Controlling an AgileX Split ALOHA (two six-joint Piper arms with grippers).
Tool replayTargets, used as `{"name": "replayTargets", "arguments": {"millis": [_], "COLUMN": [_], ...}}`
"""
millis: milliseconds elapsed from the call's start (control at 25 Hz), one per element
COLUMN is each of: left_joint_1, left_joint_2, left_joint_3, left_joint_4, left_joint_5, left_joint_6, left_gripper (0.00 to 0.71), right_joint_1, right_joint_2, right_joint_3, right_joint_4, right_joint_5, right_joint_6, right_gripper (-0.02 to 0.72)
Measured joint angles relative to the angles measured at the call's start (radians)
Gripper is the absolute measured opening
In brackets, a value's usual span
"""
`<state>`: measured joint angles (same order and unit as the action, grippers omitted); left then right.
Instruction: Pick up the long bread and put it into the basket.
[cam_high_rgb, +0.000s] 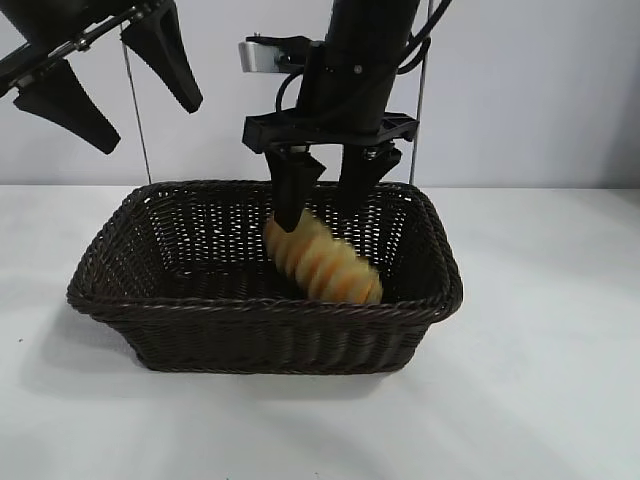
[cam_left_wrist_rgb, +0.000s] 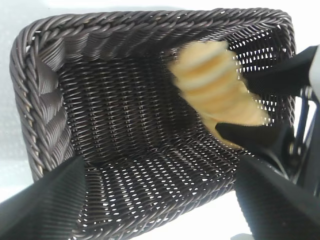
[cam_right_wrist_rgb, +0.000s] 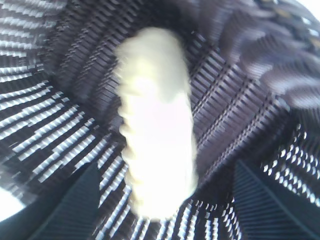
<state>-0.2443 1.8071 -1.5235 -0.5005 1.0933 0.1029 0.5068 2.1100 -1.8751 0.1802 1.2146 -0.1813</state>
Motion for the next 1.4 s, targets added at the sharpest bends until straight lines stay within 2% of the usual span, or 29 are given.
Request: {"name": "replayTargets", "arguments": {"millis": [320,520,1400], "left_joint_1": [0.000,0.000,0.000], "left_joint_2": [0.000,0.000,0.000], "left_joint_3": [0.000,0.000,0.000], "left_joint_4": [0.000,0.000,0.000], "left_joint_5": [0.000,0.000,-0.001], "left_joint_6": [0.000,0.000,0.000], "left_gripper": [0.595,0.595,0.595], "right_joint_1": [-0.148,-0.229,-0.235], "right_joint_2": [-0.084,-0.133,-0.189], "right_joint_3": [0.000,0.000,0.000], "right_joint_4": [0.091,0.109,0.121], "right_joint_5": [0.011,0.016,0.023], "right_joint_6": [-0.007,-0.007,0.001], "right_gripper": [0.540,0.540,0.540]}}
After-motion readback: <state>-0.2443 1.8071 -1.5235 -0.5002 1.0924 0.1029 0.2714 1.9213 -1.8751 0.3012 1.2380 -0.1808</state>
